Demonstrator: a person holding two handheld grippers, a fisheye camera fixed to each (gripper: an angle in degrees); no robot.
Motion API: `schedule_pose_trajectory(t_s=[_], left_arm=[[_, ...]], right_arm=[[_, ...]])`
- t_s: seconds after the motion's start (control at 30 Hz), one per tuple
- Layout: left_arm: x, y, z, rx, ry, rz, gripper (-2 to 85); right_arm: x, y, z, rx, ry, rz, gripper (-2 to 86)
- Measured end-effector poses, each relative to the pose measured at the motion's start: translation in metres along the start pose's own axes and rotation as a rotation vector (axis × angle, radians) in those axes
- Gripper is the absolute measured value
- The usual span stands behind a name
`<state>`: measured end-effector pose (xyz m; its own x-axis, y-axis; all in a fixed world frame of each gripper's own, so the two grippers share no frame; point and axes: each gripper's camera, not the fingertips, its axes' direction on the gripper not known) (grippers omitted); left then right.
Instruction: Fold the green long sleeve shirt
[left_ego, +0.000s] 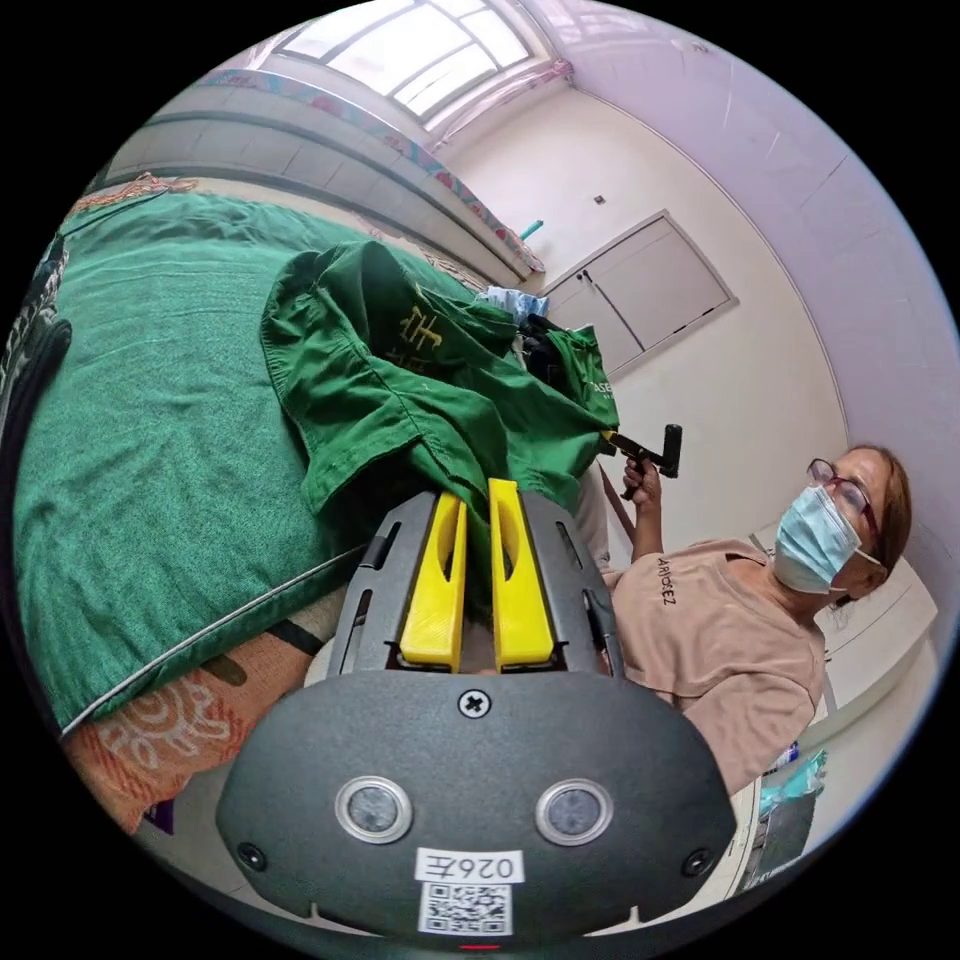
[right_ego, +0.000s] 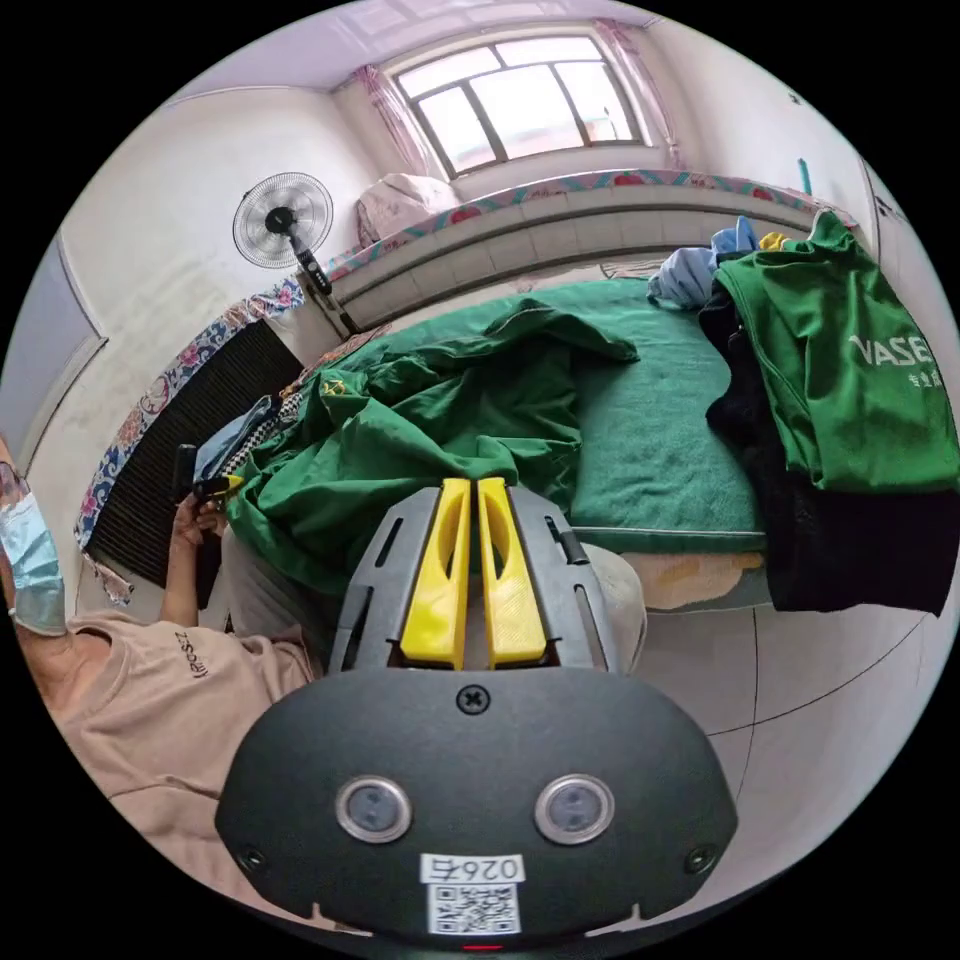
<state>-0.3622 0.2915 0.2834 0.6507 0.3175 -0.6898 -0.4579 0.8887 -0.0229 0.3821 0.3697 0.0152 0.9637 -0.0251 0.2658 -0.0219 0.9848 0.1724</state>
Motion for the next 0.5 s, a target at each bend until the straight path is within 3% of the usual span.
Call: schedule_pose_trajectory(t_s=[0.07,0.17,0.23,0.33,0.5], left_arm=[[0.006,-0.005,-0.019,0.064,0.029,0.038,5.9],[0.021,-0.002,-0.065,0.309,0.042,0.094,3.7],[0.023,-0.011,-0.09,0.47,-0.068,0.041,2.2],[0.017,-0.067,-0.08,0.433,-0.233,-0.018,7.2],[-0.042,-0.216,-0.005,0.19,-0.275,-0.091,13.5]], right_arm=[[0.011,0.006,-0.013,0.056,0.003,0.054,0.4],[0.025,0.011,-0.044,0.243,0.039,0.14,2.6],[0.022,-0.007,-0.046,0.262,0.081,0.115,3.5],[0.008,-0.055,-0.017,0.191,0.126,0.015,4.5],[0.007,-0.157,0.069,0.03,0.13,-0.075,7.7]])
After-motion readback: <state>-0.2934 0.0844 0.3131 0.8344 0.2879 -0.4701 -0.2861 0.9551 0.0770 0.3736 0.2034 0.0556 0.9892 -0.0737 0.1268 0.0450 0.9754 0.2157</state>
